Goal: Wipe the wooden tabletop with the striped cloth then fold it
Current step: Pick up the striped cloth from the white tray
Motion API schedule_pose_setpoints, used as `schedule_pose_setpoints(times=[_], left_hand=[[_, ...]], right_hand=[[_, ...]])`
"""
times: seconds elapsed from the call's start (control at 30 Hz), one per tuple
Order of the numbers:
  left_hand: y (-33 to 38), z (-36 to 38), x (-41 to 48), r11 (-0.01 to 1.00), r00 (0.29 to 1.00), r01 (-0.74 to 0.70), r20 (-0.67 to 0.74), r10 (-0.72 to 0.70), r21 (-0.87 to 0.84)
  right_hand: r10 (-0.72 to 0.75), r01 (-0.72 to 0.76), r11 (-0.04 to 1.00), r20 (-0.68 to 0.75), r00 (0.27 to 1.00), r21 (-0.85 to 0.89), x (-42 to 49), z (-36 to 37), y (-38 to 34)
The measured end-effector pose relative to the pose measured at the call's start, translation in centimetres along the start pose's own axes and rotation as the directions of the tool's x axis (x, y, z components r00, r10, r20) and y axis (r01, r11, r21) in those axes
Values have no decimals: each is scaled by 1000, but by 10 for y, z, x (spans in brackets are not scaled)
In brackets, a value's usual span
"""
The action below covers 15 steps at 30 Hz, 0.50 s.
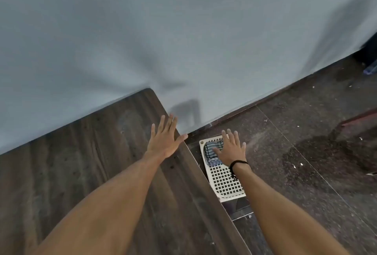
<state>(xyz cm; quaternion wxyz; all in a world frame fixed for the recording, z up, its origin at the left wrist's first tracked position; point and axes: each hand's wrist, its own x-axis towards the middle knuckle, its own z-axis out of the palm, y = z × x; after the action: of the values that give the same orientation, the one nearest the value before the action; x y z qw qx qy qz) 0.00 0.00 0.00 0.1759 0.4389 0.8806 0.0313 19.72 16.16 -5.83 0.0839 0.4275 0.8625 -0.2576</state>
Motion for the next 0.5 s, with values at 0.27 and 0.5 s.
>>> schedule_pose_setpoints(times=[0.27, 0.5], left_hand=[[16, 43, 16, 994, 994, 109, 2, -109, -29], [22, 55, 16, 987, 980, 159, -127, -156, 13]], right_hand=[[-18, 29, 997, 146, 989, -74, 34, 28, 45], [-100, 143, 981, 288, 952, -133, 69, 43, 61]])
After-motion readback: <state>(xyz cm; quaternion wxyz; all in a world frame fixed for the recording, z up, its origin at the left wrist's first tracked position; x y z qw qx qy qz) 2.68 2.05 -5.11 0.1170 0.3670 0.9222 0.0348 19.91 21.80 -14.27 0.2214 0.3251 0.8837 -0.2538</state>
